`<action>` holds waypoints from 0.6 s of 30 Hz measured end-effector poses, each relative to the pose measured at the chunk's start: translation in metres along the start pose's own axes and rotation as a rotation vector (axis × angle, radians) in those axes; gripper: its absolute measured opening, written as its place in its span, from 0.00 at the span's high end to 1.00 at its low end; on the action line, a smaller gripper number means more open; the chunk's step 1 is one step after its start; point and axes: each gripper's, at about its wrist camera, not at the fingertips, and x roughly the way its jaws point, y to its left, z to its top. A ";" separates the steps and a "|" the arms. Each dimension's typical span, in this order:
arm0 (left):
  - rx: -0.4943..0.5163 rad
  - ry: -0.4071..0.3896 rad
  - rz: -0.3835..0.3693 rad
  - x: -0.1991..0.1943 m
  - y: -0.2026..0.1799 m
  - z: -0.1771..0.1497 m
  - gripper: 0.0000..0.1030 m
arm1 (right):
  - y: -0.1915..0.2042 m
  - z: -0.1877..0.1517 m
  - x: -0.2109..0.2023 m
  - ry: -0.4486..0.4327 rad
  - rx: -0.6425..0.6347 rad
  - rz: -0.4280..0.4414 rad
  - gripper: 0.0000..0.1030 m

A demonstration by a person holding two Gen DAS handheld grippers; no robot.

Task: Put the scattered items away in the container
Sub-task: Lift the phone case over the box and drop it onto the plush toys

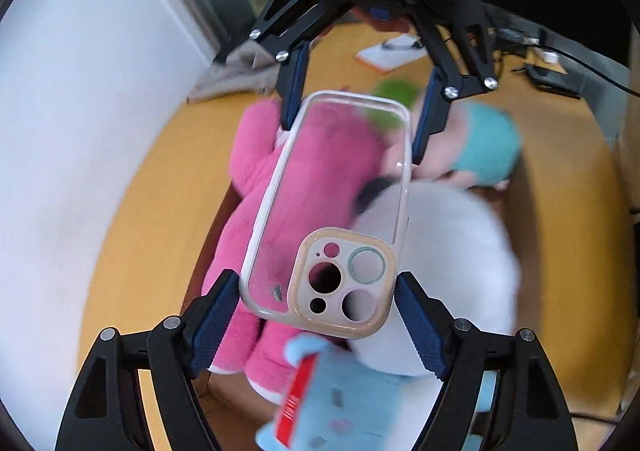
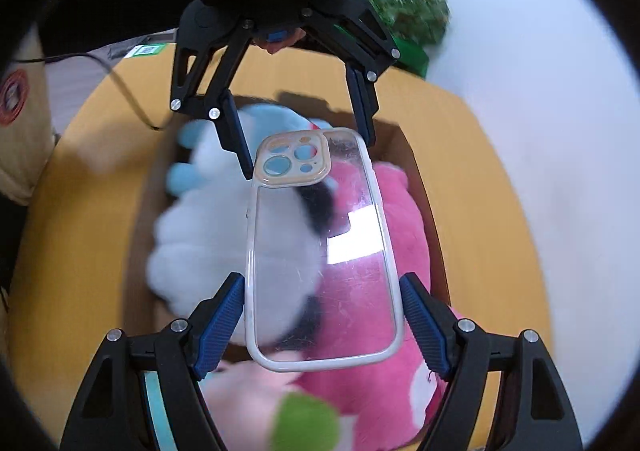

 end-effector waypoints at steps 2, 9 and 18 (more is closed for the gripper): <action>-0.039 0.031 -0.018 0.024 0.010 -0.013 0.23 | -0.022 -0.010 0.031 0.031 0.054 0.026 0.24; -0.154 0.010 0.019 0.008 0.007 -0.036 0.22 | -0.009 -0.033 0.044 0.054 0.157 -0.041 0.24; -0.314 -0.199 0.182 -0.105 -0.076 -0.071 0.00 | 0.014 -0.024 -0.008 -0.072 0.328 -0.287 0.20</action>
